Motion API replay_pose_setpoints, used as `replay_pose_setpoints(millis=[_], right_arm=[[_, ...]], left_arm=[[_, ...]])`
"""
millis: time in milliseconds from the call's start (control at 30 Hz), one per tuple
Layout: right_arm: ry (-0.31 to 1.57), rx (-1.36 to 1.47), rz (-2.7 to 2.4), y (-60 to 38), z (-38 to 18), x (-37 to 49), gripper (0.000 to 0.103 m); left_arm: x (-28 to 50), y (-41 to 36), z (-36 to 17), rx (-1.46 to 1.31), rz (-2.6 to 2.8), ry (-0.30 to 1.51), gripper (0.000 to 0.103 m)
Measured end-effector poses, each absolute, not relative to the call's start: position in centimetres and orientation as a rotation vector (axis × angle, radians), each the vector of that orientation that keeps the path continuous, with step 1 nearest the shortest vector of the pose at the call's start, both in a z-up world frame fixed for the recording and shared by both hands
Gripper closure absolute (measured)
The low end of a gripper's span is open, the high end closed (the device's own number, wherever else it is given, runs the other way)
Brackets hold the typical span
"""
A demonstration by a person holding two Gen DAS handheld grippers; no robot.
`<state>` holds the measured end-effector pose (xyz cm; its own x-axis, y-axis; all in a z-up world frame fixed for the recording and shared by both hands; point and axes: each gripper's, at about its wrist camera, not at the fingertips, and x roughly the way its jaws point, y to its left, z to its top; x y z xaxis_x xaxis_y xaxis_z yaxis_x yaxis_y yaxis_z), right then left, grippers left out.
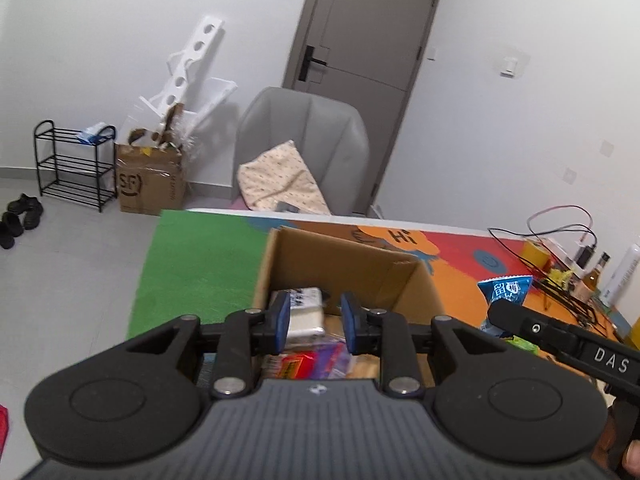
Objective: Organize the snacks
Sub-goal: 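Carry the red bar and blue candy over the cardboard box with both tools, then open both tools to drop the red bar and blue candy into the box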
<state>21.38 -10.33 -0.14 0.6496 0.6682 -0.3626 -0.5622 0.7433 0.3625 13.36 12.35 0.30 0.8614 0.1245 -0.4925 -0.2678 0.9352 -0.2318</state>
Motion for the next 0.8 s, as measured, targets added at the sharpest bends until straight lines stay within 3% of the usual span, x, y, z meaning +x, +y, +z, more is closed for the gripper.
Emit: replay_pose_setpoints(millis=[100, 267, 333, 400, 800], right_arm=[[0.514, 0.223, 0.749, -9.2, 0.2, 21.5, 0.075], [0.518, 0.223, 0.731, -8.6, 0.4, 21.2, 0.054], [0.519, 0.245, 0.728, -9.4, 0.3, 21.1, 0.051], [0.516, 0.258, 0.712, -10.1, 0.2, 20.9, 0.050], [0.518, 0.307, 0.599, -15.7, -1.0, 19.4, 0.036]], left_arm=[[12.7, 12.9, 0.4, -0.308, 0.226, 0.488, 0.068], [11.7, 13.3, 0.8, -0.310, 0.260, 0.474, 0.044], [11.5, 13.3, 1.0, -0.308, 0.264, 0.466, 0.029], [11.3, 13.0, 1.1, -0.297, 0.265, 0.453, 0.022], [11.5, 10.1, 0.7, -0.279, 0.184, 0.463, 0.016]])
